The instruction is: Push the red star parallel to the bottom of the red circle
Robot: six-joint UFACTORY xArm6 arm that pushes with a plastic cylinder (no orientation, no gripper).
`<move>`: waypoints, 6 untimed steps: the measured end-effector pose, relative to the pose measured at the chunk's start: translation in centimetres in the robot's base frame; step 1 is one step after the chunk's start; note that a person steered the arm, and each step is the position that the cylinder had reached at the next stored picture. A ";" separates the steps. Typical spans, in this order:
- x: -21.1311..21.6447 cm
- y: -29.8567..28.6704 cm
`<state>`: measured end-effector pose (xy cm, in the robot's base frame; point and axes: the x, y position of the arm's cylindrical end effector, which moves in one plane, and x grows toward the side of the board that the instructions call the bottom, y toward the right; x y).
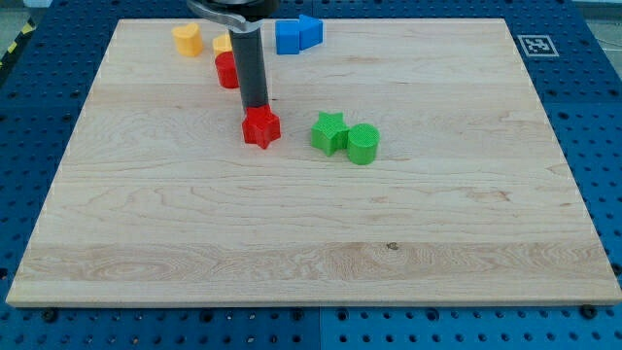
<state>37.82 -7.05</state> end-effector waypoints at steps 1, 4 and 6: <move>0.0 3.5; 5.1 -3.1; 6.8 0.6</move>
